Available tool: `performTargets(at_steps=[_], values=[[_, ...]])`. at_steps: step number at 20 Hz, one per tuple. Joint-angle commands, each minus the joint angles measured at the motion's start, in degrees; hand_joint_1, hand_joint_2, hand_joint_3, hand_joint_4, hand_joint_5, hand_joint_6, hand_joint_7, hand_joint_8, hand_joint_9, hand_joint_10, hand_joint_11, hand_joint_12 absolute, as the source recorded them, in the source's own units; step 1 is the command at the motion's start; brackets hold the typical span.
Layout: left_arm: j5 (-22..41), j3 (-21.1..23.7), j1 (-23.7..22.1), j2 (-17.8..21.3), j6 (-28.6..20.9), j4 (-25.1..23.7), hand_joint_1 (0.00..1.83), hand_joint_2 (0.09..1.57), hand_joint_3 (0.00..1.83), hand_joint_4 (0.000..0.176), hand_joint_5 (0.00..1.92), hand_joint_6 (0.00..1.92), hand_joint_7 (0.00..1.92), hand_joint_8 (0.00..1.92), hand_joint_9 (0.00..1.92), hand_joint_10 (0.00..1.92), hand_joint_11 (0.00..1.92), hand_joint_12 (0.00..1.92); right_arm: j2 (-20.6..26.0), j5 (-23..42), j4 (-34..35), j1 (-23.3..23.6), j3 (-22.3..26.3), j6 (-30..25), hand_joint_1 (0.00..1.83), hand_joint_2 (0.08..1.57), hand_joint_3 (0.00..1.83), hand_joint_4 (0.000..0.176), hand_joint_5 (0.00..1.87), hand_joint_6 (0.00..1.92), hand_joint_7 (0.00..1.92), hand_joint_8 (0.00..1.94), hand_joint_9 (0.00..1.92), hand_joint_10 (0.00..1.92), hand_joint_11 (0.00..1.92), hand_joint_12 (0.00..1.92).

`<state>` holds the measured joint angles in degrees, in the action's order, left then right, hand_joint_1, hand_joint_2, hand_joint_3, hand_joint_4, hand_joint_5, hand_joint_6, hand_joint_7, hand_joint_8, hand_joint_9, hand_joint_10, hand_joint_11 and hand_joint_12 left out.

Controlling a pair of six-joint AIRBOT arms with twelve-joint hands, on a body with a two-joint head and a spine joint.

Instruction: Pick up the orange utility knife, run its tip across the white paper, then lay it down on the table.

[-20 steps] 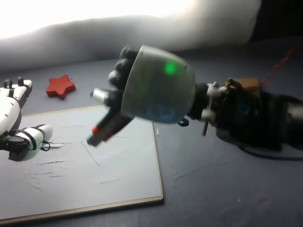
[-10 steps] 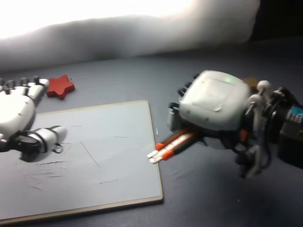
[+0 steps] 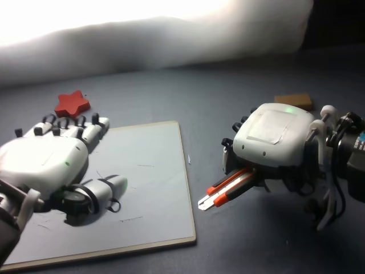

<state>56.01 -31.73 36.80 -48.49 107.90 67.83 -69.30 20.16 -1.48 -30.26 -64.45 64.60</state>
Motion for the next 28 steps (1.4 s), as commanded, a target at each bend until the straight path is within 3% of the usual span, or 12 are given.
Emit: performTargets(at_steps=[1, 10, 11, 12, 13, 16, 17, 18, 19, 22, 23, 28], values=[[4.4, 0.1, -0.4, 0.0, 0.2, -3.7, 0.15, 1.44, 0.01, 0.000, 0.05, 0.01, 0.16, 0.01, 0.19, 0.00, 0.00, 0.57, 0.1, 3.9, 0.6, -0.2, 0.0, -0.1, 1.53, 1.23, 0.00, 0.176, 1.39, 1.92, 1.56, 1.94, 1.69, 1.92, 1.74, 1.92], [4.5, -0.5, -0.4, 0.0, 0.3, -3.7, 0.31, 1.37, 0.00, 0.000, 0.05, 0.00, 0.14, 0.00, 0.19, 0.00, 0.00, 0.63, 1.2, 4.3, 0.6, -0.5, 0.7, 1.3, 1.53, 1.24, 0.00, 0.176, 1.23, 1.92, 1.42, 1.94, 1.56, 1.92, 1.60, 1.92], [4.7, -0.5, -0.3, 0.0, 0.3, -3.7, 0.30, 1.38, 0.00, 0.000, 0.06, 0.00, 0.14, 0.00, 0.18, 0.00, 0.00, 0.62, 1.3, 4.3, 0.6, -0.8, 0.7, 1.4, 1.49, 1.24, 0.00, 0.112, 1.10, 1.92, 1.33, 1.94, 1.44, 1.92, 1.41, 1.92], [4.8, -0.6, -0.3, 0.0, 0.3, -3.7, 0.29, 1.38, 0.00, 0.000, 0.06, 0.00, 0.14, 0.00, 0.18, 0.00, 0.00, 0.61, 1.5, 4.3, 0.6, -0.9, 0.7, 1.7, 1.46, 1.24, 0.00, 0.000, 0.96, 1.92, 1.24, 1.94, 1.33, 1.92, 1.23, 1.92], [4.9, -0.7, -0.3, 0.0, 0.2, -3.7, 0.27, 1.39, 0.00, 0.000, 0.06, 0.00, 0.14, 0.00, 0.18, 0.00, 0.00, 0.63, 1.7, 4.3, 0.6, -1.0, 0.7, 1.7, 1.23, 0.97, 0.73, 0.000, 0.70, 1.70, 0.88, 1.94, 1.09, 1.92, 0.97, 1.92], [5.0, -0.9, -0.3, 0.0, 0.1, -3.7, 0.26, 1.39, 0.00, 0.000, 0.05, 0.00, 0.15, 0.00, 0.21, 0.01, 0.00, 0.67, 2.5, 4.3, 0.6, -0.9, 0.8, 1.8, 1.11, 1.25, 0.10, 0.000, 0.67, 1.45, 0.65, 1.61, 0.50, 1.77, 0.49, 1.92], [5.0, -1.0, -0.3, 0.0, 0.1, -3.7, 0.29, 1.37, 0.00, 0.000, 0.05, 0.00, 0.14, 0.00, 0.20, 0.00, 0.00, 0.68, 2.9, 4.2, 0.6, -0.9, 0.8, 1.9, 1.09, 1.25, 0.03, 0.000, 0.70, 1.41, 0.46, 1.36, 0.39, 1.68, 0.34, 1.92], [5.0, -1.1, -0.3, 0.0, 0.0, -3.7, 0.32, 1.36, 0.00, 0.000, 0.05, 0.00, 0.13, 0.00, 0.18, 0.00, 0.00, 0.63, 3.3, 4.2, 0.5, -0.9, 1.1, 2.0, 1.08, 1.21, 0.00, 0.000, 0.41, 0.90, 0.40, 0.77, 0.28, 1.37, 0.12, 1.89], [5.0, -1.2, -0.3, 0.0, 0.0, -3.7, 0.32, 1.36, 0.00, 0.000, 0.05, 0.00, 0.13, 0.00, 0.18, 0.00, 0.00, 0.63, 3.6, 4.2, 0.5, -0.9, 1.3, 2.0, 1.08, 1.21, 0.00, 0.000, 0.41, 0.90, 0.40, 0.77, 0.28, 1.37, 0.12, 1.89], [5.0, -1.4, -0.2, 0.0, 0.0, -3.7, 0.26, 1.39, 0.00, 0.000, 0.06, 0.00, 0.15, 0.00, 0.18, 0.00, 0.00, 0.58, 5.0, 4.2, 0.5, -0.7, 3.0, 2.0, 0.93, 1.22, 0.00, 0.000, 0.19, 0.44, 0.31, 0.10, 0.18, 0.84, 0.00, 1.60], [4.9, -1.4, -0.2, 0.0, 0.0, -3.7, 0.29, 1.37, 0.00, 0.000, 0.05, 0.00, 0.15, 0.00, 0.18, 0.00, 0.00, 0.63, 5.6, 4.1, 0.5, -0.6, 3.7, 2.1, 0.79, 1.24, 0.00, 0.000, 0.13, 0.17, 0.18, 0.00, 0.14, 0.49, 0.00, 1.28], [4.9, -1.5, -0.6, 0.0, 0.0, -3.7, 0.30, 1.38, 0.00, 0.000, 0.05, 0.00, 0.15, 0.00, 0.18, 0.00, 0.00, 0.58, 9.7, 4.0, 0.5, 0.0, 8.9, 2.9, 0.80, 1.13, 0.00, 0.000, 0.03, 0.00, 0.00, 0.00, 0.07, 0.19, 0.00, 0.74]])
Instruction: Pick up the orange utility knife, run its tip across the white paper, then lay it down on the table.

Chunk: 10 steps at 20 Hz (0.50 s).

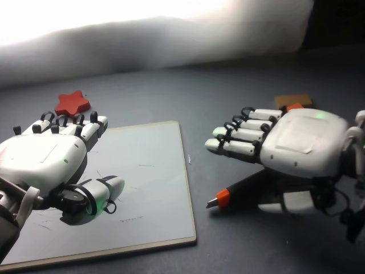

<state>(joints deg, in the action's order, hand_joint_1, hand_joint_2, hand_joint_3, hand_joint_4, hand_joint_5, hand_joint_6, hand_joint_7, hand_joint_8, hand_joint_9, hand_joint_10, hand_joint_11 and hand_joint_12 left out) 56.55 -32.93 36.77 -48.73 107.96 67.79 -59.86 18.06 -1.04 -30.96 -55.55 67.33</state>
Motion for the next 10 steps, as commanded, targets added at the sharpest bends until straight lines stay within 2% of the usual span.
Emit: performTargets(at_steps=[1, 3, 4, 5, 6, 7, 8, 9, 10], values=[[4.4, -0.3, -0.8, 0.2, 0.0, -3.6, 0.28, 1.38, 0.00, 0.000, 0.05, 0.00, 0.15, 0.00, 0.18, 0.00, 0.00, 0.59, 1.1, 6.1, 0.1, 0.8, 0.9, 0.3, 0.80, 1.11, 0.00, 0.000, 0.00, 0.00, 0.00, 0.00, 0.06, 0.17, 0.00, 0.66], [4.4, -0.2, -1.8, 0.2, 0.1, -3.4, 0.29, 1.38, 0.00, 0.000, 0.06, 0.00, 0.15, 0.00, 0.19, 0.01, 0.00, 0.62, 3.4, 6.1, 0.1, 1.1, 3.5, 0.4, 0.76, 1.08, 0.00, 0.000, 0.00, 0.00, 0.00, 0.00, 0.04, 0.14, 0.00, 0.60], [4.4, -0.1, -2.3, 0.2, 0.2, -3.3, 0.32, 1.37, 0.00, 0.000, 0.09, 0.02, 0.18, 0.01, 0.20, 0.01, 0.00, 0.61, 4.9, 6.1, 0.1, 1.1, 5.0, 0.4, 0.65, 1.08, 0.00, 0.000, 0.00, 0.00, 0.00, 0.00, 0.04, 0.14, 0.00, 0.59], [4.2, 0.0, -2.9, 0.2, 0.2, -3.3, 0.33, 1.35, 0.00, 0.000, 0.10, 0.01, 0.21, 0.01, 0.23, 0.01, 0.00, 0.63, 6.4, 6.2, 0.2, 1.1, 6.8, 0.4, 0.47, 1.10, 0.00, 0.000, 0.00, 0.00, 0.00, 0.00, 0.06, 0.13, 0.00, 0.61], [3.5, 0.2, -3.3, 0.3, -0.1, -3.3, 0.34, 1.34, 0.00, 0.000, 0.15, 0.03, 0.27, 0.02, 0.27, 0.03, 0.00, 0.75, 8.0, 6.2, 0.3, 1.0, 8.6, 0.4, 0.36, 1.12, 0.00, 0.000, 0.00, 0.00, 0.00, 0.00, 0.09, 0.13, 0.00, 0.70], [2.6, 0.4, -3.8, 0.4, -0.5, -3.4, 0.29, 1.34, 0.00, 0.000, 0.26, 0.03, 0.38, 0.02, 0.37, 0.04, 0.00, 0.95, 10.1, 6.3, 0.9, 0.7, 10.8, 0.4, 0.23, 1.15, 0.01, 0.000, 0.09, 0.03, 0.12, 0.03, 0.18, 0.16, 0.00, 0.94], [2.1, 0.7, -4.1, 0.5, -0.9, -3.4, 0.26, 1.35, 0.00, 0.000, 0.32, 0.03, 0.45, 0.01, 0.42, 0.03, 0.00, 1.08, 11.9, 6.4, 1.4, 0.6, 12.7, 0.4, 0.15, 1.18, 0.01, 0.000, 0.15, 0.05, 0.20, 0.04, 0.23, 0.18, 0.00, 1.09], [1.8, 1.2, -4.5, 0.6, -1.7, -3.4, 0.27, 1.34, 0.00, 0.000, 0.43, 0.05, 0.54, 0.03, 0.54, 0.07, 0.03, 1.28, 13.8, 6.5, 1.7, 0.6, 14.6, 0.4, 0.11, 1.20, 0.01, 0.000, 0.30, 0.11, 0.38, 0.09, 0.35, 0.24, 0.00, 1.29], [1.8, 1.7, -4.9, 0.6, -2.1, -3.4, 0.33, 1.33, 0.00, 0.000, 0.57, 0.04, 0.70, 0.04, 0.66, 0.22, 0.11, 1.44, 15.9, 6.5, 2.0, 0.6, 16.5, 0.4, 0.09, 1.23, 0.00, 0.000, 0.47, 0.21, 0.61, 0.13, 0.40, 0.56, 0.00, 1.43]])
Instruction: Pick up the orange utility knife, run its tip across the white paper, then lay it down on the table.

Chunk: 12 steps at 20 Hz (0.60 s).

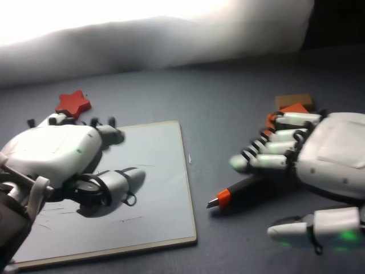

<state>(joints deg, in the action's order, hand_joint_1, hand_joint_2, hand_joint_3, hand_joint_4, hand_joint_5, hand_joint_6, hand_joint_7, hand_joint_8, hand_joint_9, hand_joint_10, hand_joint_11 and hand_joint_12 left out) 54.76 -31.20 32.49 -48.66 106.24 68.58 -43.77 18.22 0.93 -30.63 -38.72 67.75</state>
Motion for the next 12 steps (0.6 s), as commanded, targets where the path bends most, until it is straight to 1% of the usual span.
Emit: performTargets(at_steps=[1, 2, 3, 4, 5, 6, 7, 8, 9, 10, 11, 12], values=[[3.5, 0.3, -1.0, 0.4, 0.0, -4.2, 0.40, 1.32, 0.00, 0.000, 0.70, 0.08, 0.84, 0.12, 0.67, 0.67, 0.22, 1.60, 1.4, 6.4, 0.7, 0.2, 1.2, 0.0, 0.11, 1.25, 0.00, 0.000, 0.58, 0.48, 0.76, 0.34, 0.46, 0.93, 0.00, 1.65], [3.2, 0.5, -1.4, 0.3, 0.2, -4.2, 0.42, 1.31, 0.00, 0.000, 0.76, 0.13, 0.81, 0.46, 0.61, 1.07, 0.27, 1.73, 3.2, 6.5, 1.2, 0.1, 2.7, 0.0, 0.19, 1.25, 0.00, 0.000, 0.68, 0.65, 0.80, 0.66, 0.53, 1.17, 0.10, 1.75], [3.2, 0.7, -1.6, 0.1, 0.4, -4.2, 0.39, 1.34, 0.00, 0.000, 0.82, 0.25, 0.78, 0.94, 0.62, 1.38, 0.36, 1.85, 5.2, 6.9, 1.2, -0.2, 4.1, 0.0, 0.15, 1.31, 0.01, 0.000, 0.76, 0.81, 0.88, 0.87, 0.65, 1.32, 0.27, 1.86], [3.2, 0.8, -1.6, 0.1, 0.4, -4.2, 0.31, 1.39, 0.01, 0.000, 0.74, 0.98, 0.84, 1.39, 0.77, 1.68, 0.57, 1.92, 6.9, 7.2, 1.2, -0.5, 5.2, -0.4, 0.06, 1.38, 0.01, 0.000, 0.88, 1.01, 1.06, 1.02, 0.84, 1.50, 0.50, 1.92], [3.2, 0.8, -1.6, 0.1, 0.4, -4.2, 0.28, 1.41, 0.01, 0.000, 0.79, 1.13, 0.88, 1.56, 0.86, 1.80, 0.71, 1.92, 8.1, 7.2, 1.2, -0.8, 5.8, -0.7, 0.01, 1.42, 0.01, 0.000, 0.88, 1.22, 1.08, 1.28, 0.92, 1.76, 0.71, 1.92], [3.2, 0.8, -1.7, 0.1, 0.4, -4.2, 0.28, 1.41, 0.01, 0.000, 0.79, 1.13, 0.88, 1.56, 0.86, 1.80, 0.71, 1.92, 8.9, 7.2, 1.2, -0.9, 6.2, -0.8, 0.01, 1.42, 0.01, 0.000, 0.88, 1.22, 1.08, 1.28, 0.92, 1.76, 0.71, 1.92], [3.2, 0.8, -1.7, 0.1, 0.4, -4.6, 0.23, 1.44, 0.02, 0.000, 0.84, 1.26, 0.99, 1.67, 0.99, 1.87, 0.85, 1.92, 10.2, 7.2, 1.2, -1.0, 6.8, -1.0, 0.00, 1.47, 0.02, 0.000, 0.95, 1.31, 1.14, 1.45, 1.03, 1.86, 0.88, 1.92], [3.0, 0.9, -1.7, 0.1, 0.4, -4.9, 0.28, 1.47, 0.02, 0.000, 0.87, 1.51, 1.14, 1.79, 1.19, 1.92, 1.05, 1.92, 11.3, 7.2, 1.2, -0.9, 7.2, -1.1, 0.09, 1.54, 0.03, 0.000, 0.99, 1.46, 1.21, 1.62, 1.16, 1.92, 1.10, 1.92], [2.8, 1.1, -1.7, 0.1, 0.4, -4.9, 0.31, 1.50, 0.02, 0.000, 0.92, 1.76, 1.21, 1.87, 1.28, 1.92, 1.14, 1.92, 12.5, 7.2, 1.2, -0.7, 7.7, -1.2, 0.25, 1.56, 0.03, 0.000, 0.99, 1.68, 1.20, 1.77, 1.20, 1.92, 1.19, 1.92], [2.6, 1.2, -1.6, 0.1, 0.4, -4.9, 0.33, 1.52, 0.03, 0.000, 0.97, 1.89, 1.25, 1.91, 1.34, 1.92, 1.20, 1.92, 13.1, 7.4, 1.2, -0.7, 7.9, -1.1, 0.34, 1.57, 0.03, 0.000, 0.99, 1.79, 1.20, 1.83, 1.21, 1.92, 1.22, 1.92], [2.6, 1.4, -1.4, 0.1, 0.5, -4.9, 0.41, 1.52, 0.02, 0.000, 1.05, 1.91, 1.29, 1.92, 1.38, 1.92, 1.25, 1.92, 13.8, 8.5, 1.2, -0.7, 8.3, -1.2, 0.40, 1.57, 0.04, 0.000, 0.97, 1.84, 1.19, 1.86, 1.21, 1.92, 1.24, 1.92], [2.6, 1.5, -1.3, 0.1, 0.5, -4.9, 0.41, 1.52, 0.02, 0.000, 1.05, 1.91, 1.29, 1.92, 1.38, 1.92, 1.25, 1.92, 14.4, 9.1, 1.2, -0.8, 8.6, -1.2, 0.40, 1.57, 0.04, 0.000, 0.97, 1.84, 1.19, 1.86, 1.21, 1.92, 1.24, 1.92]])
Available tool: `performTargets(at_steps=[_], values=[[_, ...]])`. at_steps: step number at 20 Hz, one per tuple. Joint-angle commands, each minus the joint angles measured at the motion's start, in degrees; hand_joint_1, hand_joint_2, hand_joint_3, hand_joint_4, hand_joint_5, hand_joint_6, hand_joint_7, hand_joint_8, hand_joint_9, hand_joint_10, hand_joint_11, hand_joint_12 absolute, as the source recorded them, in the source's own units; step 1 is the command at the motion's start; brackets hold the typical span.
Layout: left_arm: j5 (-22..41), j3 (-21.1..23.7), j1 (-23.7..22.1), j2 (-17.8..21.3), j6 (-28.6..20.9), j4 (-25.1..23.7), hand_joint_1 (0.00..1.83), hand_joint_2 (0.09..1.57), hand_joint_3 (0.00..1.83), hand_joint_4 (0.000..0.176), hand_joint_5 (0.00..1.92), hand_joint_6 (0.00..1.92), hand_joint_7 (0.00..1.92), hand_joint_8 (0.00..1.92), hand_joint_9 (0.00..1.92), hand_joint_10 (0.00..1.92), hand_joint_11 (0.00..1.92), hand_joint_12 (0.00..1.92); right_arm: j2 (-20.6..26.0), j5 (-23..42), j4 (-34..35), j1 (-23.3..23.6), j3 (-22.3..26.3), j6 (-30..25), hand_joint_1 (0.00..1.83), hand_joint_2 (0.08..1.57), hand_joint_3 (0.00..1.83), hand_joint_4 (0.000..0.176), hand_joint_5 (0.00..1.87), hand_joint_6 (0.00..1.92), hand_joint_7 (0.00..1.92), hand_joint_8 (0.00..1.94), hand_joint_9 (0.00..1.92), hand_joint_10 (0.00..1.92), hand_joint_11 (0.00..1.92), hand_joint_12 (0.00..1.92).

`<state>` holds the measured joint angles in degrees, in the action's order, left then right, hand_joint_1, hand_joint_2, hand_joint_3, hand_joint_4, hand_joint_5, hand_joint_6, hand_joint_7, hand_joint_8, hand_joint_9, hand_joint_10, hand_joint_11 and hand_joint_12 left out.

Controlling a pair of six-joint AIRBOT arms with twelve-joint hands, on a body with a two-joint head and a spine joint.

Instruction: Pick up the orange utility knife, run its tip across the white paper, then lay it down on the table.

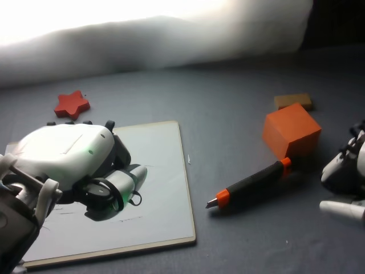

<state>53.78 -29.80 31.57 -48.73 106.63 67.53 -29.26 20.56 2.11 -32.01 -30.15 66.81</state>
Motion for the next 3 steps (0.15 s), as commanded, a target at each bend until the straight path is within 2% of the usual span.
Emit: performTargets(at_steps=[1, 3], values=[[3.6, 0.3, -0.2, 0.2, 0.1, -3.8, 0.46, 1.51, 0.02, 0.000, 1.08, 1.92, 1.31, 1.92, 1.40, 1.92, 1.34, 1.92, 0.5, 7.0, 0.0, 0.4, 0.3, -0.4, 0.41, 1.57, 0.03, 0.000, 0.96, 1.87, 1.17, 1.89, 1.21, 1.92, 1.23, 1.92], [3.6, 0.4, -0.2, 0.2, 0.1, -3.8, 0.52, 1.50, 0.01, 0.000, 1.09, 1.92, 1.32, 1.92, 1.42, 1.92, 1.37, 1.92, 1.7, 7.9, 0.0, -0.9, 0.9, -1.1, 0.43, 1.56, 0.02, 0.000, 0.97, 1.89, 1.17, 1.89, 1.21, 1.92, 1.23, 1.92]])
